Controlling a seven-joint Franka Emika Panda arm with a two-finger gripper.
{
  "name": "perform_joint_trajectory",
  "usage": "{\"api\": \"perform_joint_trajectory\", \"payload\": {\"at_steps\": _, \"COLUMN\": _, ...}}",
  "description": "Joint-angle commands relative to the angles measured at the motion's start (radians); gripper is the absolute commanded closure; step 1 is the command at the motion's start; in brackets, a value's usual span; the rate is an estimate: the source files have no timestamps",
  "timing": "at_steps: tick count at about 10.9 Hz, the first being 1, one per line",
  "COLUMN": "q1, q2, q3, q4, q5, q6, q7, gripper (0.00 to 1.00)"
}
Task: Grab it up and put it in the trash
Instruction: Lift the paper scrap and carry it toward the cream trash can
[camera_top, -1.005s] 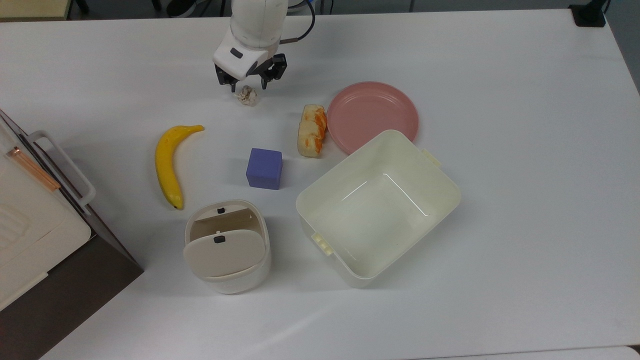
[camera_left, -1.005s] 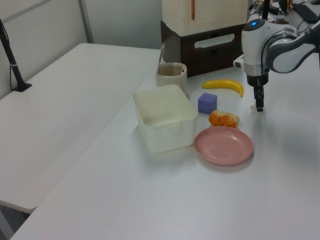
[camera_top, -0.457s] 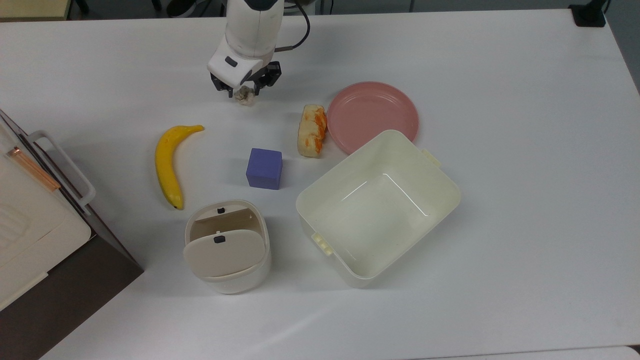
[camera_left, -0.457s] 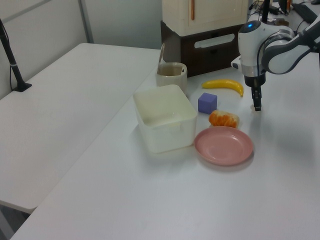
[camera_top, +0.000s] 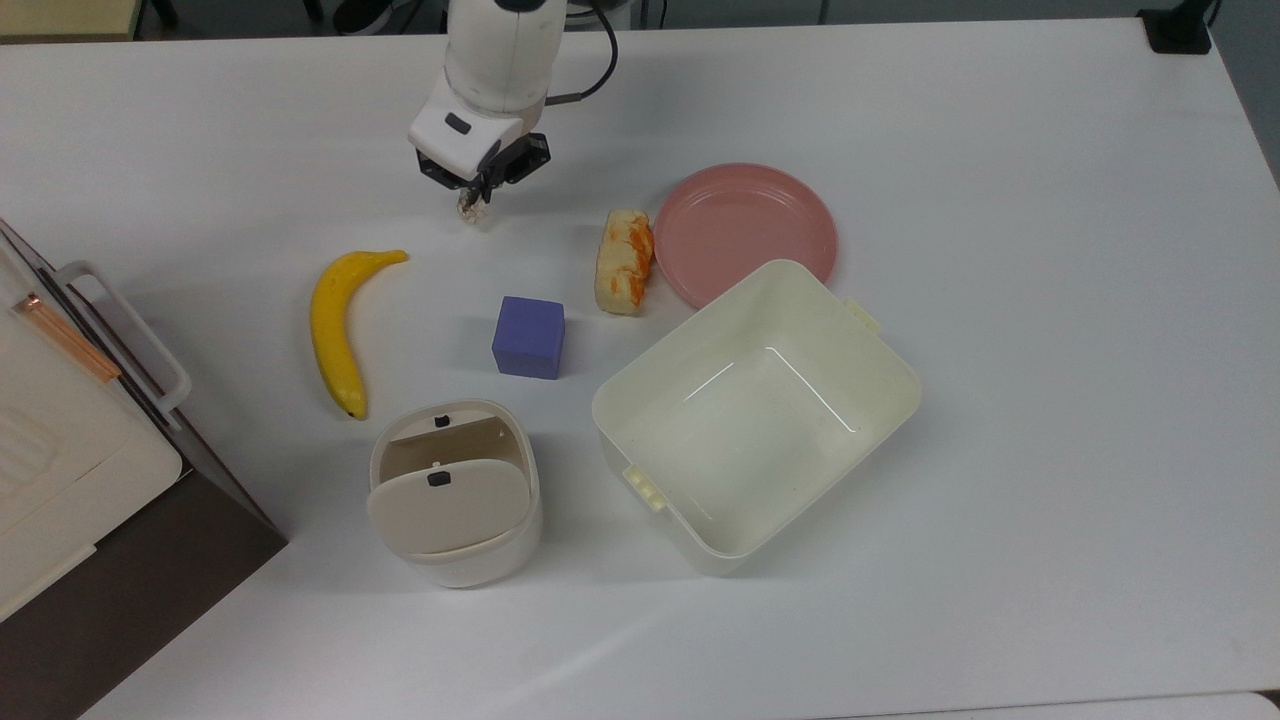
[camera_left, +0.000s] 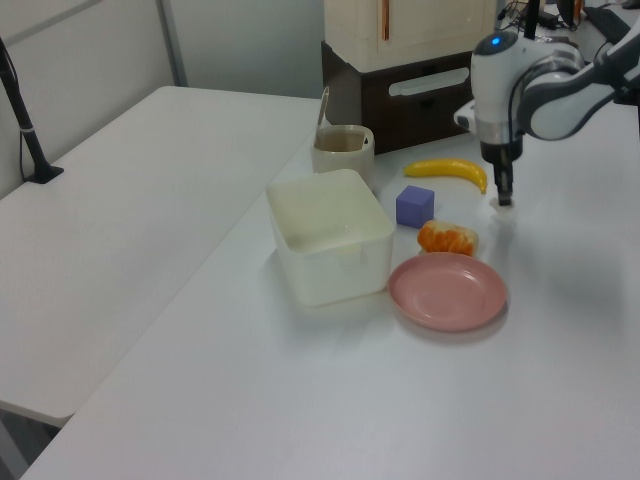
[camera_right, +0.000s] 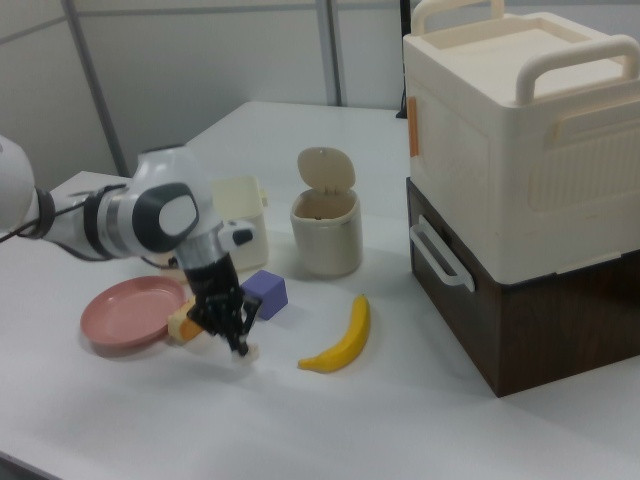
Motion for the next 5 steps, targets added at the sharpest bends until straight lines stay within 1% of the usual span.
{"api": "perform_joint_trajectory", "payload": {"at_steps": 1, "q1": -0.004, "q2": -0.003, "q3": -0.011, "q4": 0.225, "q5": 0.134, "q6": -0.165, "q7": -0.097, "gripper": 1.00}}
{"api": "perform_joint_trajectory", "payload": {"at_steps": 3, "q1": -0.033, "q2": 0.001, "q3": -0.011, "q4": 0.378, "q5": 0.277, "q6": -0.193, "q7": -0.099, "gripper": 1.00}}
{"api": "perform_joint_trajectory", "payload": {"at_steps": 4, "q1": -0.047, "q2": 0.017, "q3": -0.011, "q4": 0.452, "q5": 0.352, "q6": -0.183, "q7": -0.077, "gripper": 1.00}}
{"api": "perform_joint_trajectory", "payload": {"at_steps": 5, "q1": -0.064, "q2": 0.051, "q3": -0.012, "q4": 0.532, "q5": 0.411, "q6": -0.176, "q7": -0.033, "gripper": 1.00}}
